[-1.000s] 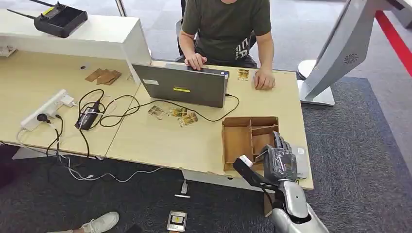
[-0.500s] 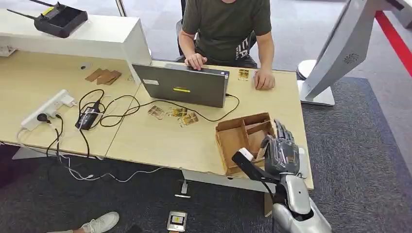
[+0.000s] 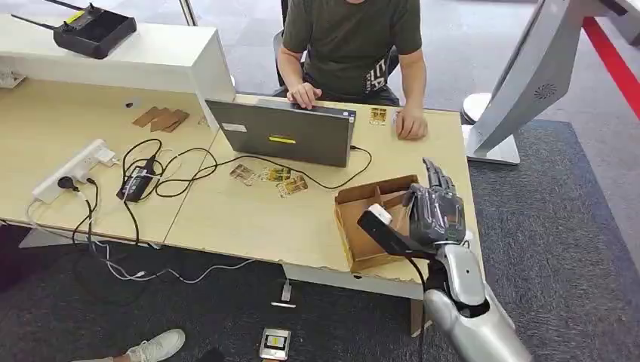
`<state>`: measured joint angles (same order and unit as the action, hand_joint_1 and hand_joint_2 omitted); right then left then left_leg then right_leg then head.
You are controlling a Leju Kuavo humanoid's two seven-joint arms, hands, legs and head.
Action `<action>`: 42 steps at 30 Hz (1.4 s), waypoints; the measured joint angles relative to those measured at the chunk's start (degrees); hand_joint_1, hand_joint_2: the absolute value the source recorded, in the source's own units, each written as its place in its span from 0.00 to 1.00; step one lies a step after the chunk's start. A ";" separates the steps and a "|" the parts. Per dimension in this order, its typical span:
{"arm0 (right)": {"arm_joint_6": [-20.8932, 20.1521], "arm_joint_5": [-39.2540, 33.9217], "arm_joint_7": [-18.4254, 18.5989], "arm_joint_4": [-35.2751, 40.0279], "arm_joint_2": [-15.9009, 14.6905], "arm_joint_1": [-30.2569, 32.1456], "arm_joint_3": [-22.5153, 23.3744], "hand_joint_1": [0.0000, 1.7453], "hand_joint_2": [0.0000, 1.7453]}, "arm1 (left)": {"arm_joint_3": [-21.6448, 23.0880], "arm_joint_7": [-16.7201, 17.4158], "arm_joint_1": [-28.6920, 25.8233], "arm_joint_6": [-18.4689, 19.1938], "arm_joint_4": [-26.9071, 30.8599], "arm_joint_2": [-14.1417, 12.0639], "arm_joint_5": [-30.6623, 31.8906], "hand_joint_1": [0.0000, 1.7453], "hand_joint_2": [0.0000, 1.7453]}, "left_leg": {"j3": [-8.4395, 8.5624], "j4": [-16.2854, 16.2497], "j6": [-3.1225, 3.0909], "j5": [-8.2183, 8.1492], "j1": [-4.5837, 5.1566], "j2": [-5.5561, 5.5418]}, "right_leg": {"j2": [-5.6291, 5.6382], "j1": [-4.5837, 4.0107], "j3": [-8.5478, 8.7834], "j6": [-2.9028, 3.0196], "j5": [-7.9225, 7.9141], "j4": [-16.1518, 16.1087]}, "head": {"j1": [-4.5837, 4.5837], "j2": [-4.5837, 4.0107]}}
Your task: Pass the card to the sensor for recognition and then transmit it.
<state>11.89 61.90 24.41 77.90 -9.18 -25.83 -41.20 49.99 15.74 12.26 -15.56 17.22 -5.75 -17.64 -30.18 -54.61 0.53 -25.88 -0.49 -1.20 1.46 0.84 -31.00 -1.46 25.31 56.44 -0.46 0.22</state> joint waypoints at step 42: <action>5.54 -6.06 2.08 -7.69 2.75 -8.91 -3.71 0.00 1.00 | 0.07 1.64 1.89 0.92 0.02 1.77 2.91 0.00 1.00 | -0.02 -0.01 0.00 -0.01 0.00 0.00 | -0.01 0.00 -0.02 0.00 0.00 -0.01 | 0.02 0.00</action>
<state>17.43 55.84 26.49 70.20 -6.43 -34.73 -44.92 50.05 17.38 14.15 -14.64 17.25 -3.98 -14.73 -30.20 -54.62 0.53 -25.89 -0.49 -1.21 1.45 0.84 -31.02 -1.47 25.31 56.43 -0.44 0.22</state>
